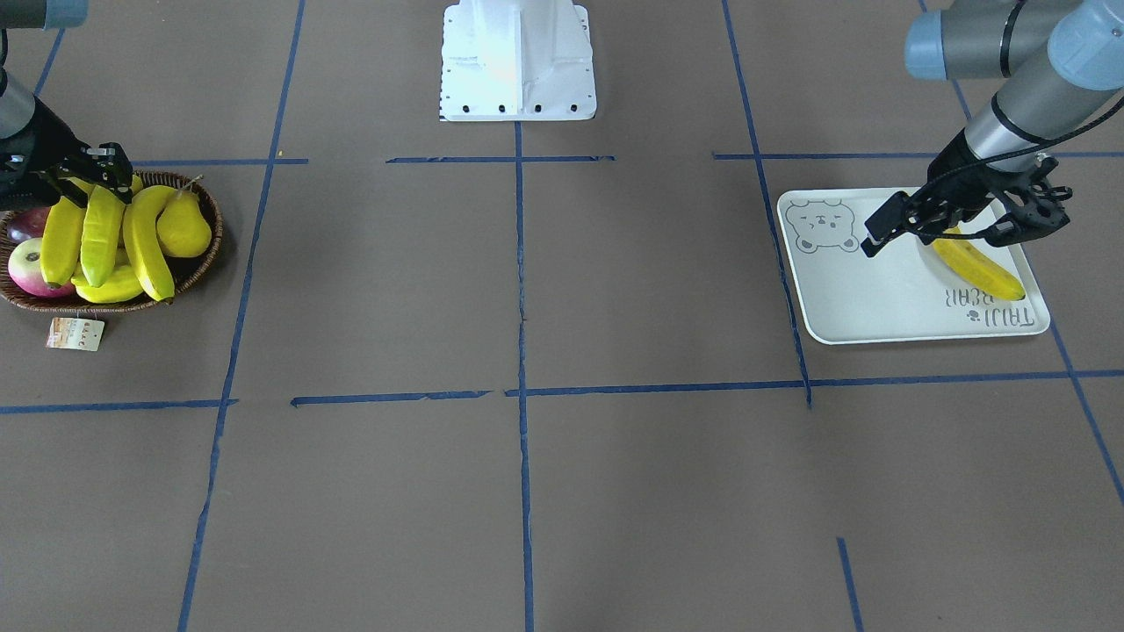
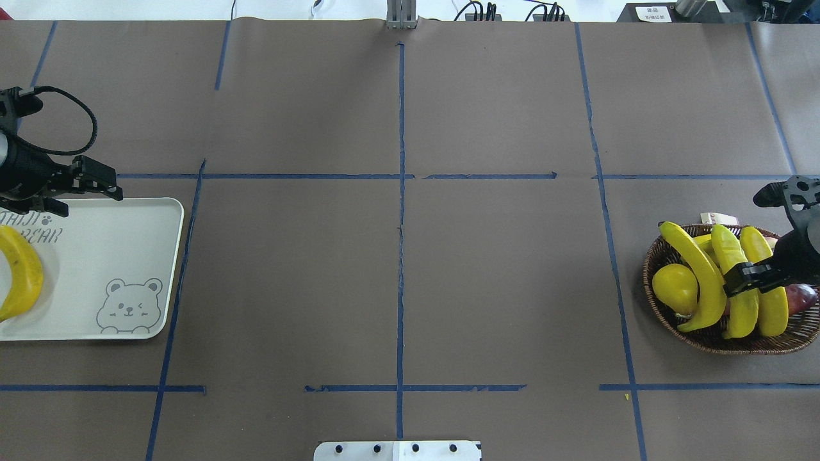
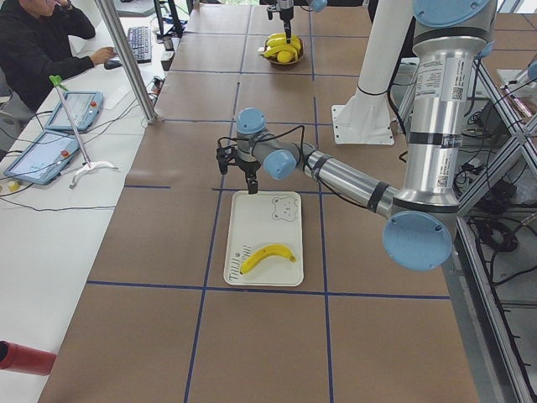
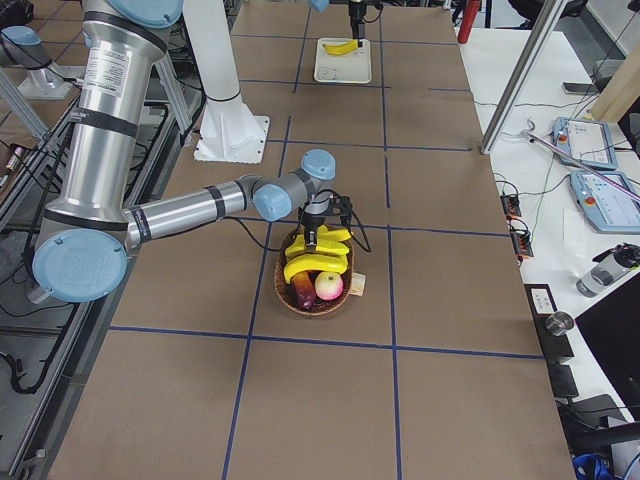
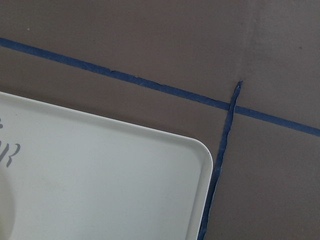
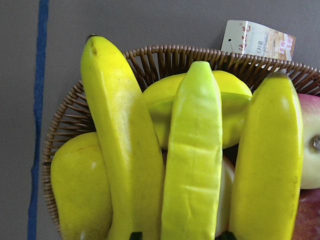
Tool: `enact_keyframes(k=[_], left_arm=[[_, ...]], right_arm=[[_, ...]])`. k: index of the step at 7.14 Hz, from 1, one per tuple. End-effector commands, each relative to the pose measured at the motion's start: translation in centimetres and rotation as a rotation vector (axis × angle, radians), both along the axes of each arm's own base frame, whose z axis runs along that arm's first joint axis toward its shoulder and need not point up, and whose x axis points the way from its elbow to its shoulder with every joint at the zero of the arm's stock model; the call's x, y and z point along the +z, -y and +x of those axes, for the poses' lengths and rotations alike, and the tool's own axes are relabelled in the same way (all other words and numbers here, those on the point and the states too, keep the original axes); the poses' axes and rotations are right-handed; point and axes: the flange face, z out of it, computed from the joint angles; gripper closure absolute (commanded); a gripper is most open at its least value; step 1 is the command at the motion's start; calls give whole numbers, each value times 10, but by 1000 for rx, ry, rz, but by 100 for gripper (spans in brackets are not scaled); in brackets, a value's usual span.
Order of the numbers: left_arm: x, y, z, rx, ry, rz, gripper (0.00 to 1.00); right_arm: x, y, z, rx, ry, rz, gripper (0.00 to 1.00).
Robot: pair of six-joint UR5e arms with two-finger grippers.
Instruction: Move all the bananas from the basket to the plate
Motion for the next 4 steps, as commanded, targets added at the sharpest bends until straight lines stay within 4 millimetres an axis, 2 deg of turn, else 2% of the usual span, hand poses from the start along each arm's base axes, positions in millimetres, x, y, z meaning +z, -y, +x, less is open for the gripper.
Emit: enact_keyframes(k=[1,2,3,4], left_arm=[[0,0,0,1,-1,-1,1],[0,0,0,1,-1,-1,1],[0,0,0,0,0,0,1],[1,0,0,1,0,-2,1]], right_arm=[[0,0,0,-1,0,-2,45],[0,0,0,-1,0,-2,59],[0,0,0,-2,0,-1,79],[-1,0,1,-2,3,4,92]])
